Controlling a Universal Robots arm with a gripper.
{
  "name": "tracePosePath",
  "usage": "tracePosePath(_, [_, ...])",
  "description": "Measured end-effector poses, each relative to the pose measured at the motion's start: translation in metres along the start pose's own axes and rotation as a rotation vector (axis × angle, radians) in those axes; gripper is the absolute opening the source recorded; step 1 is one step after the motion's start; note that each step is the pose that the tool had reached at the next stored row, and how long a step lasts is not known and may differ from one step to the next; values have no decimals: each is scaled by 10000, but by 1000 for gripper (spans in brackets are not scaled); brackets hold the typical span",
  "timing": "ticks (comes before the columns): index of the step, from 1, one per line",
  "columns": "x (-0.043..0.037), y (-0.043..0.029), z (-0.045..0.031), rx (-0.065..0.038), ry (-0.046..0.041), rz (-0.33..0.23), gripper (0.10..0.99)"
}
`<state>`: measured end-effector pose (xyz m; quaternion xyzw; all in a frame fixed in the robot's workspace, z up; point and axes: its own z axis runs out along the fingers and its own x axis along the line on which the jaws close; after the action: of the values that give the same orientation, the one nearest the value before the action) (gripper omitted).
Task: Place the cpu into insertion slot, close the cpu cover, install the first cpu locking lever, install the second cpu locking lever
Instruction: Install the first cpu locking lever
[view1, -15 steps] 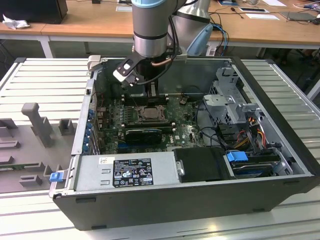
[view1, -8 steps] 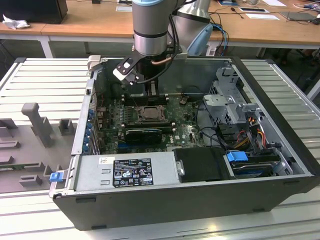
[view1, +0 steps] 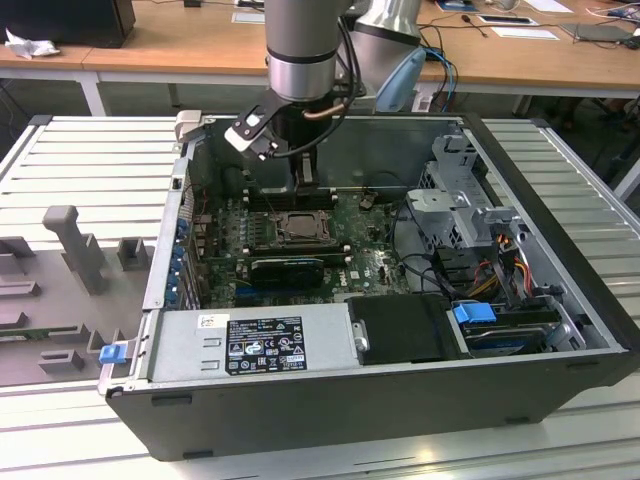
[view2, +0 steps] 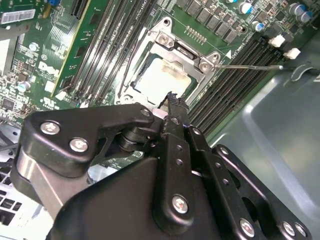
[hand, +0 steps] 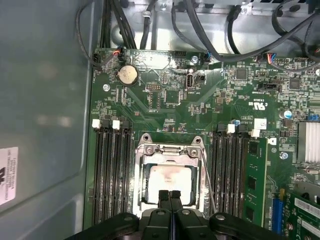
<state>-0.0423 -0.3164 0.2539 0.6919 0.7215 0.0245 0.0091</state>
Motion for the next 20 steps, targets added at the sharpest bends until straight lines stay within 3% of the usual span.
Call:
tracePosePath(10, [5, 12, -242, -1, 3, -15, 106])
tracePosePath(20, [5, 12, -242, 48, 109, -2275, 106])
